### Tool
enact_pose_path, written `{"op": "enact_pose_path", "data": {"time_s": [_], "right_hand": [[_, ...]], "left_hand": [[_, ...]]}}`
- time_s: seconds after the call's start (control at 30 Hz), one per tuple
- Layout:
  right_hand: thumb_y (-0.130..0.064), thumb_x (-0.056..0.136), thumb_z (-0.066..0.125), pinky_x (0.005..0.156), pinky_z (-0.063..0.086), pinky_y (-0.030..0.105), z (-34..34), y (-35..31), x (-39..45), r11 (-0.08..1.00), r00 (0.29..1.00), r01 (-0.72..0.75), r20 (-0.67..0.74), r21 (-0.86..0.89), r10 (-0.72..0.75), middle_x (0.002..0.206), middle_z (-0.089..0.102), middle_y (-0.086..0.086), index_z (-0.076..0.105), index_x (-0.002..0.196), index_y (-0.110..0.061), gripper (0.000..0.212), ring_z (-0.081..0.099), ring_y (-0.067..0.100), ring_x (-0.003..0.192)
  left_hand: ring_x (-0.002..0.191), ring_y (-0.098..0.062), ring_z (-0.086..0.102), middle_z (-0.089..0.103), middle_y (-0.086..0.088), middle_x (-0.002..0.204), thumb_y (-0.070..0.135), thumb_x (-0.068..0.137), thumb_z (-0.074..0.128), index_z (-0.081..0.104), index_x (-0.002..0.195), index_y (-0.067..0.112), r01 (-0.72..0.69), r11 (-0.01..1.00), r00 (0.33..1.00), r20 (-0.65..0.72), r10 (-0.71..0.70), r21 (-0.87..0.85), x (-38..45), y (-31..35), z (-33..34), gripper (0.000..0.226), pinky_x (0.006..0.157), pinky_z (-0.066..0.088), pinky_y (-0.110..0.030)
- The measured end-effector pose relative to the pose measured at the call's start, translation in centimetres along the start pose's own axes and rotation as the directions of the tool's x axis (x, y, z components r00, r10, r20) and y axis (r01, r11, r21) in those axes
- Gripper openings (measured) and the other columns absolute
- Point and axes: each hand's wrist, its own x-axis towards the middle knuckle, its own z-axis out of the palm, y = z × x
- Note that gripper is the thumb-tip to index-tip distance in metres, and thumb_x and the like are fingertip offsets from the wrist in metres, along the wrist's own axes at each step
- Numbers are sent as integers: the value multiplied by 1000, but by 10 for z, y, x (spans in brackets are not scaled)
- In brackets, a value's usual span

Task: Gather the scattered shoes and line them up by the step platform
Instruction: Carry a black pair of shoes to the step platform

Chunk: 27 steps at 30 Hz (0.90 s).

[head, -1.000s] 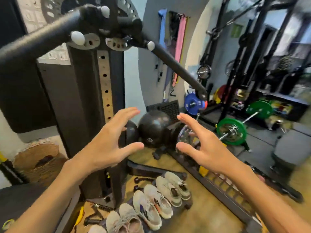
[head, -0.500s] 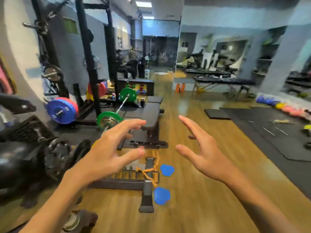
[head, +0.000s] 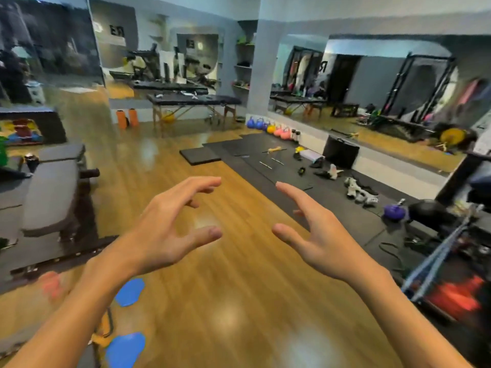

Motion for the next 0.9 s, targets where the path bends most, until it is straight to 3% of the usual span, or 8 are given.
{"op": "enact_pose_path", "data": {"time_s": [0.07, 0.13, 0.23, 0.37, 0.47, 0.6, 0.73, 0.9], "right_hand": [[-74, 84, 43, 98, 25, 0, 1, 21, 23, 999, 999, -24, -42, -29, 22, 135, 17, -53, 24, 147, -43, 73, 30, -26, 120], [-72, 85, 43, 89, 28, -4, 5, 36, 50, 997, 992, -80, -95, -16, 78, 131, 18, -57, 25, 147, -42, 71, 28, -31, 117], [-65, 89, 45, 97, 36, 5, 13, 55, 93, 986, 970, -160, -176, 45, 166, 143, 29, -38, 28, 149, -35, 69, 31, -17, 129], [-67, 87, 45, 103, 35, 11, 20, 85, 151, 971, 946, -229, -220, 67, 238, 145, 28, -37, 26, 149, -38, 71, 35, -9, 132], [-60, 90, 48, 107, 39, 25, 16, 123, 187, 965, 930, -256, -260, 52, 260, 152, 33, -21, 28, 150, -31, 69, 34, -5, 135], [-63, 90, 47, 111, 37, 39, 1, 194, 223, 957, 920, -291, -273, 5, 281, 154, 30, -19, 26, 151, -33, 71, 30, -2, 139], [-59, 92, 49, 111, 37, 40, -18, 277, 250, 947, 913, -320, -266, 1, 309, 153, 33, -21, 28, 149, -36, 65, 30, -2, 139], [-49, 97, 46, 110, 39, 34, -49, 372, 293, 933, 874, -308, -331, 187, 355, 148, 41, -21, 38, 146, -31, 53, 36, -6, 134]], "left_hand": [[124, -11, 51, 52, 7, 135, 50, 78, 61, 46, 138, 16, -56, 998, 998, 25, 57, -39, 35, -32, 12, 70, 94, 47, -31], [124, -12, 51, 52, 9, 135, 50, 78, 62, 46, 137, 18, -96, 991, 993, 57, 101, -88, 72, -65, 19, 69, 96, 47, -30], [123, -11, 51, 52, 10, 133, 51, 79, 61, 47, 136, 20, -132, 980, 982, 112, 150, -150, 127, -110, 28, 67, 96, 46, -28], [122, -5, 51, 54, 12, 132, 53, 78, 60, 47, 136, 23, -177, 963, 963, 166, 212, -203, 206, -163, 41, 67, 95, 44, -20], [124, -10, 51, 54, 12, 131, 52, 79, 60, 46, 137, 24, -179, 952, 954, 191, 230, -249, 256, -196, 61, 66, 96, 45, -25], [125, -10, 50, 54, 12, 131, 51, 80, 60, 45, 137, 24, -194, 936, 946, 197, 258, -295, 320, -229, 107, 66, 97, 46, -27], [127, -13, 50, 55, 12, 133, 49, 81, 61, 45, 138, 24, -198, 910, 929, 226, 293, -365, 388, -247, 166, 64, 97, 46, -32], [129, -17, 49, 54, 8, 137, 49, 87, 54, 44, 139, 24, -156, 878, 941, 203, 272, -453, 478, -262, 236, 59, 101, 44, -36]]}}
